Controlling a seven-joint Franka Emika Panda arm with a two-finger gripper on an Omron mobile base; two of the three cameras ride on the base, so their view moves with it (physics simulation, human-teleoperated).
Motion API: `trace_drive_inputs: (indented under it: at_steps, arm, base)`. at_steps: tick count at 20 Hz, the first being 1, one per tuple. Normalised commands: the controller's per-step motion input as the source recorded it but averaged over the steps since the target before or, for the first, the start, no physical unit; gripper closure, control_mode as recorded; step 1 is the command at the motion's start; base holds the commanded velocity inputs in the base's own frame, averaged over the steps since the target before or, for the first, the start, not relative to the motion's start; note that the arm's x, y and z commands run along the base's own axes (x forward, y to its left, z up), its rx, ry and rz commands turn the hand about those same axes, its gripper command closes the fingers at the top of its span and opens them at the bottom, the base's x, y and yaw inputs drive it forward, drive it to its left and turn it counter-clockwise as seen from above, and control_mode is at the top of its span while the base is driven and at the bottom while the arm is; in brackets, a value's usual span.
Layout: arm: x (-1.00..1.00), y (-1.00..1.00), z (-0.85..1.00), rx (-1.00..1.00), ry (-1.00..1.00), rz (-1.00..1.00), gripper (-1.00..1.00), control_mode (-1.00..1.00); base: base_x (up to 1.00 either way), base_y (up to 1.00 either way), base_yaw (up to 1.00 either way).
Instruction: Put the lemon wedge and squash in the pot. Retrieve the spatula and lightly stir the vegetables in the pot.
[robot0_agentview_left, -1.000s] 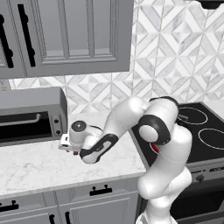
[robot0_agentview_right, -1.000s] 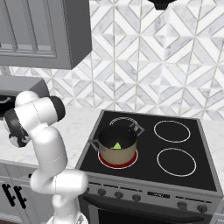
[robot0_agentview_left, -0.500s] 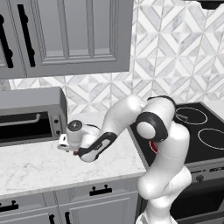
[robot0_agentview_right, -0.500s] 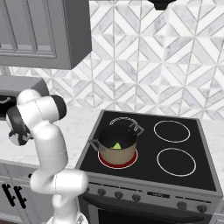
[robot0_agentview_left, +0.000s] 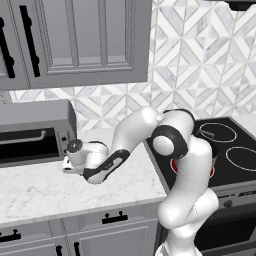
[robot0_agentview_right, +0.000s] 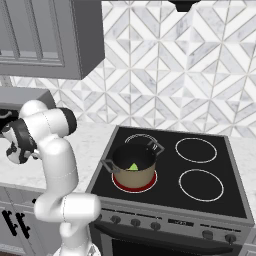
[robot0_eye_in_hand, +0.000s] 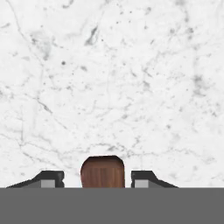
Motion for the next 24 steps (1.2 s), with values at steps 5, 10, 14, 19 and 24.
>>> trace_drive_inputs:
  at_steps: [5, 10, 14, 19, 24]
  arm:
    - [-0.30, 0.00, -0.06, -0.01, -0.03, 0.00, 1.00, -1.00]
    - [-0.70, -0.24, 0.45, 0.08, -0.11, 0.00, 1.00, -1.00]
    - [-0.97, -0.41, 1.00, 0.32, -0.14, -0.04, 1.00, -1.00]
    - [-0.74, -0.25, 1.00, 0.46, -0.03, -0.13, 1.00, -1.00]
    - [-0.57, -0.12, 1.00, 0.58, 0.00, -0.22, 1.00, -1.00]
  base:
    - [0.00, 0.00, 0.00]
    - [0.00, 0.00, 0.00]
    - [0.00, 0.00, 0.00]
    - [0.00, 0.00, 0.00]
    - [0.00, 0.00, 0.00]
